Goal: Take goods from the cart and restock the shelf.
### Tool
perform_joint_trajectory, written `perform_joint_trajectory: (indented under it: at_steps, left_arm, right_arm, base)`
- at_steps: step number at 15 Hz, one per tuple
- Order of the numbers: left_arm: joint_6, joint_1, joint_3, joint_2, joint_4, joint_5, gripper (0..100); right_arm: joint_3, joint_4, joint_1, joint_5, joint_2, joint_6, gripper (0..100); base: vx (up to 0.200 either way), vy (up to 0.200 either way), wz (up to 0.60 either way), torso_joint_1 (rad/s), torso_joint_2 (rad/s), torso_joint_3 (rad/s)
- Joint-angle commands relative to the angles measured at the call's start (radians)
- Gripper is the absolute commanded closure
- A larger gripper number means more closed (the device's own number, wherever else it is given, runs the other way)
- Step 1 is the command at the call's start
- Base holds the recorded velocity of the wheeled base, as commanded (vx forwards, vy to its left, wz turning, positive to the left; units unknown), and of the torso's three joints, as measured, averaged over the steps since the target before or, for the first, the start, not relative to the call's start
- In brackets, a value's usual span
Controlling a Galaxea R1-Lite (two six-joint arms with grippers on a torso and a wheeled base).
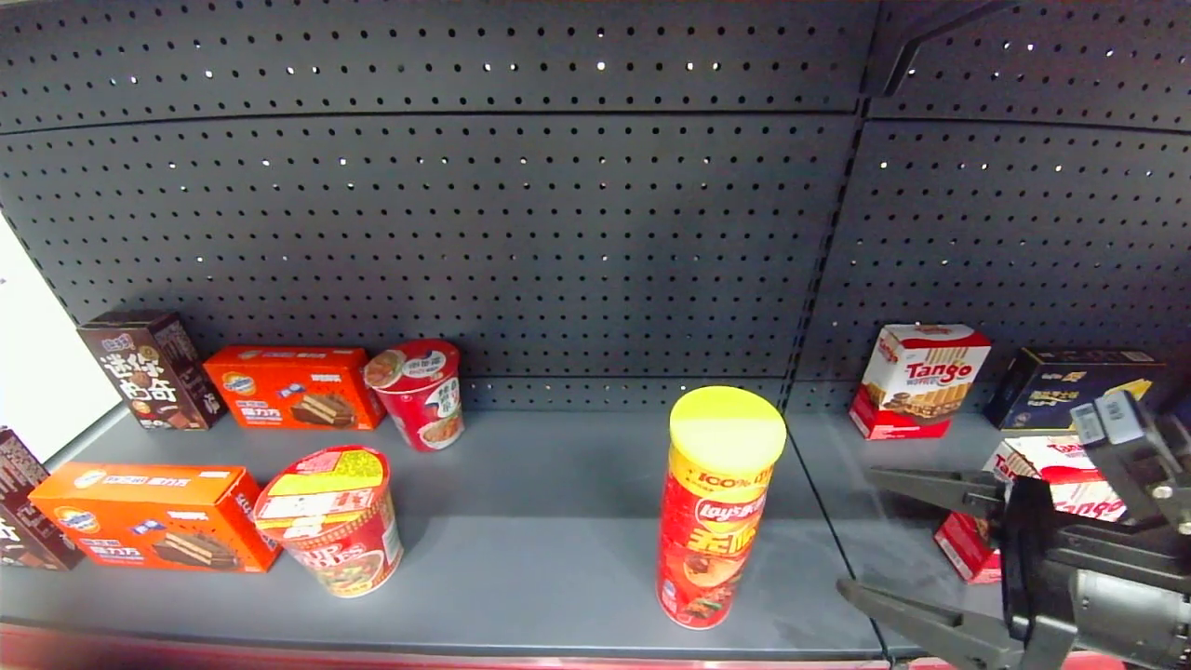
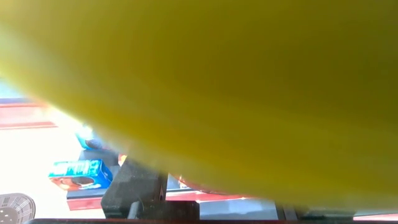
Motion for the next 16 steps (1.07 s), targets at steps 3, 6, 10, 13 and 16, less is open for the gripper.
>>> perform_joint_trajectory:
  at_steps: [3, 6, 10, 13, 16]
  left_arm:
    - [-0.001, 0.000, -0.001, 0.001, -0.002, 0.000, 100]
    - [-0.001, 0.001, -0.002, 0.001, -0.004, -0.003, 100]
    - [-0.001, -0.008, -0.117, 0.034, 0.002, -0.006, 100]
    - [0.001, -0.012, -0.189, 0.125, -0.002, -0.072, 100]
    - [0.010, -0.011, -0.249, 0.194, -0.002, -0.175, 100]
  right_arm:
    - [-0.023, 0.116, -0.007, -0.172, -0.300, 0.071, 0]
    - [-0.018, 0.150, -0.008, -0.292, -0.351, 0.072, 0]
    - [-0.070, 0.594, -0.028, -0.441, -0.714, 0.068, 0]
    - [-0.107, 0.870, -0.047, -0.519, -0.912, 0.066, 0]
    - [-0.064, 0.894, -0.143, -0.527, -1.015, 0.060, 0]
  base:
    - [0.000, 0.000, 0.00, 0.000, 0.00, 0.000]
    - [0.000, 0.000, 0.00, 0.000, 0.00, 0.000]
    - [0.000, 0.000, 0.00, 0.000, 0.00, 0.000]
    - [0.000, 0.000, 0.00, 0.000, 0.00, 0.000]
    - [0.000, 0.000, 0.00, 0.000, 0.00, 0.000]
